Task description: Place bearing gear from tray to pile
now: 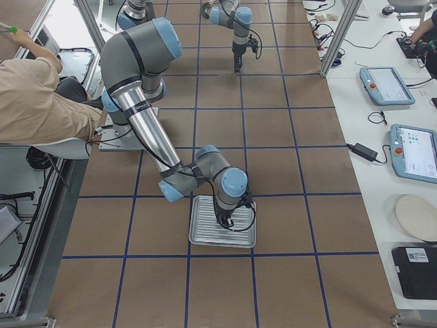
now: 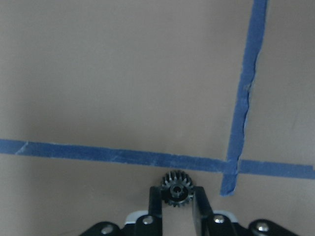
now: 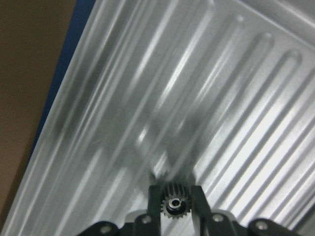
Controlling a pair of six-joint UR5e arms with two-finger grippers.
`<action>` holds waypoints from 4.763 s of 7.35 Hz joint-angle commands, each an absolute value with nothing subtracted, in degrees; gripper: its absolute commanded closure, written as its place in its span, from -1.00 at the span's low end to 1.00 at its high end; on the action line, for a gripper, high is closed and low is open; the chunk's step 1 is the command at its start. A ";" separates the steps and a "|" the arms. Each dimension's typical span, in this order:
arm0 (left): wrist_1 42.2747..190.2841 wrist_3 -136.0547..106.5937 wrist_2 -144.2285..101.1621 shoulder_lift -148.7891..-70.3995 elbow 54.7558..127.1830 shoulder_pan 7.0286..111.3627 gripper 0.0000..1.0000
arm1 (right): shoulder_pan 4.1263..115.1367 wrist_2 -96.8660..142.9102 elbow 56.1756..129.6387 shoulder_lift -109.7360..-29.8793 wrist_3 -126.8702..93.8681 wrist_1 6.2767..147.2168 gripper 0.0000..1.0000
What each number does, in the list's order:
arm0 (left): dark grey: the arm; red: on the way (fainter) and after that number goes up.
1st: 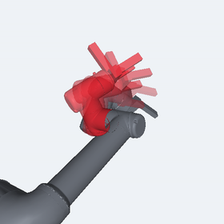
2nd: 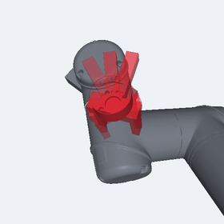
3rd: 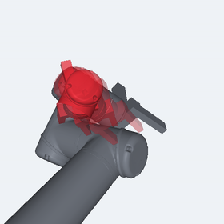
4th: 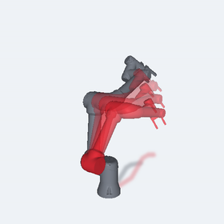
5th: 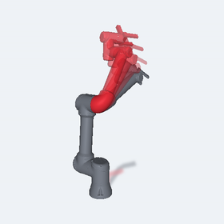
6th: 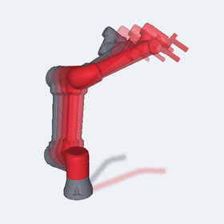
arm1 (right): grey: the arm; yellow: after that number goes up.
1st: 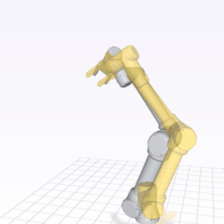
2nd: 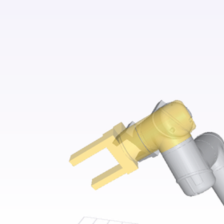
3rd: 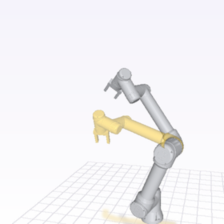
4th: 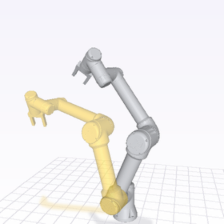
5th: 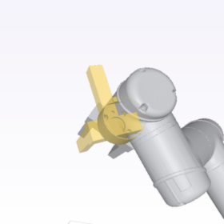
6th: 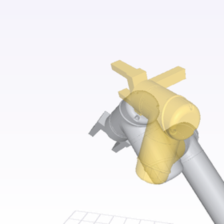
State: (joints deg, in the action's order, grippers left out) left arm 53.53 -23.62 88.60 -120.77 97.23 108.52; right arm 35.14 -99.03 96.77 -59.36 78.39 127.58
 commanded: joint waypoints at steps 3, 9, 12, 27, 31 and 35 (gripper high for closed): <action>61.24 5.36 95.06 -112.26 99.21 89.79 1.00 | 45.83 -100.89 96.94 -74.04 57.76 107.84 1.00; 59.33 47.07 91.85 -105.72 107.75 56.72 1.00 | 87.11 -92.74 98.88 -82.63 -12.81 92.63 1.00; 48.29 48.52 91.76 -107.13 114.68 54.23 -0.89 | 102.96 -85.87 98.53 -73.07 -38.18 112.10 1.00; 55.29 -17.29 83.62 -110.45 102.85 105.79 -1.00 | 92.72 -88.58 79.18 -85.41 -3.91 84.11 -1.00; 50.98 -23.63 89.79 -116.97 101.51 112.49 -1.00 | 92.64 -87.54 82.18 -85.69 -2.91 95.27 -1.00; 50.80 -26.71 89.82 -120.06 99.50 112.50 -1.00 | 92.72 -88.68 81.30 -85.69 -3.52 91.69 -1.00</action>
State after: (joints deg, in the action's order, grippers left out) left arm 50.88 -25.97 89.75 -119.32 100.17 112.47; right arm 92.72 -88.41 81.68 -85.72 -3.37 93.50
